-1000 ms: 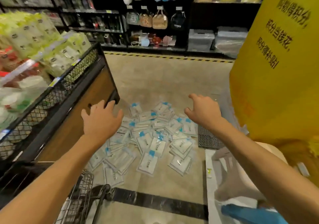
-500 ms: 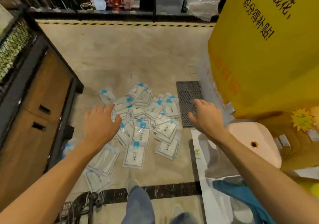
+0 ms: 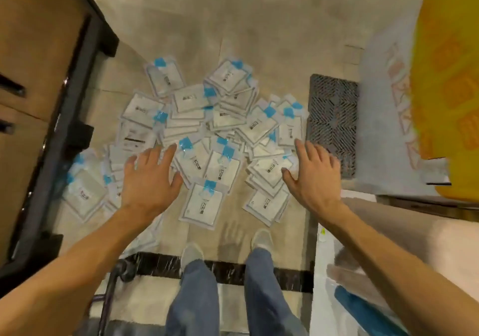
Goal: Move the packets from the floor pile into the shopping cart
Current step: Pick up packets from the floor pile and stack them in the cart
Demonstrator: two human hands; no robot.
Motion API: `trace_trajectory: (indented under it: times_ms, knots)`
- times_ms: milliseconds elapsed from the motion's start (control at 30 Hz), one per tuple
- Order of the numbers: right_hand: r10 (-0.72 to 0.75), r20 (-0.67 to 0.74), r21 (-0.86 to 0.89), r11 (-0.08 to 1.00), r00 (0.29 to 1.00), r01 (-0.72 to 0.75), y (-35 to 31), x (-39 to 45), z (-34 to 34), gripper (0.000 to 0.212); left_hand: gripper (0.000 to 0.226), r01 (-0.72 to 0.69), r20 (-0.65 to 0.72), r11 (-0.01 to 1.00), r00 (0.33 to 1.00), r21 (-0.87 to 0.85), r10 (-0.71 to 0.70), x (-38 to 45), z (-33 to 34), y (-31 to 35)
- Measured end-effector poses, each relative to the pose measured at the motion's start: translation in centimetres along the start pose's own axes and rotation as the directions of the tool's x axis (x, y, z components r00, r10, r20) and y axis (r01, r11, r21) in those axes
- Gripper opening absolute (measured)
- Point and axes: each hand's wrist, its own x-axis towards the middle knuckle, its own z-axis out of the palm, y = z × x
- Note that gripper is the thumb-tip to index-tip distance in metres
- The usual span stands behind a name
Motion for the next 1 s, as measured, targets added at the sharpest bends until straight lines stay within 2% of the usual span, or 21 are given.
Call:
trace_trajectory:
  times_ms: [200,433,533,667,767,867,933,1000]
  knots:
    - [-0.075,0.099,-0.007,0.997,0.992,0.076,-1.9,8.8,18.5,0.077,0.066,0.051,0.049,0.999,0.997,-0.007,-0.051,4.4,18.6,-3.3]
    - [-0.092,0.185,-0.029,0.995,0.978,0.099,-4.0,13.4,40.0,0.08,0.063,0.087,0.056,0.996,0.995,-0.017,-0.086,8.1,40.2,-7.3]
    - [-0.109,0.22,-0.056,0.991,0.969,0.124,-5.0,14.2,47.6,0.083,0.065,0.121,0.101,0.993,0.988,-0.011,-0.119,8.2,47.8,-8.2]
    - [-0.098,0.239,-0.096,0.988,0.966,0.124,-6.1,15.6,54.8,0.092,0.077,0.071,0.13,0.997,0.989,-0.033,-0.066,8.1,55.3,-8.8]
    - [0.037,0.252,-0.08,0.997,0.967,-0.017,-7.0,16.3,57.6,0.102,0.094,0.037,0.11,0.998,0.993,-0.047,-0.032,8.0,58.3,-8.8]
    - [0.24,0.293,0.033,0.965,0.926,-0.26,-7.8,16.8,58.8,0.105,0.097,0.122,0.069,0.983,0.991,-0.138,-0.113,7.6,59.1,-8.3]
    - [0.334,0.385,0.221,0.872,0.86,-0.437,-8.2,17.3,59.4,0.106,0.094,0.165,0.089,0.975,0.984,-0.149,-0.153,7.3,59.3,-7.8]
    - [0.366,0.484,0.418,0.701,0.795,-0.578,-8.5,17.6,59.1,0.12,0.087,0.219,0.132,0.963,0.971,-0.158,-0.2,7.3,59.0,-7.3]
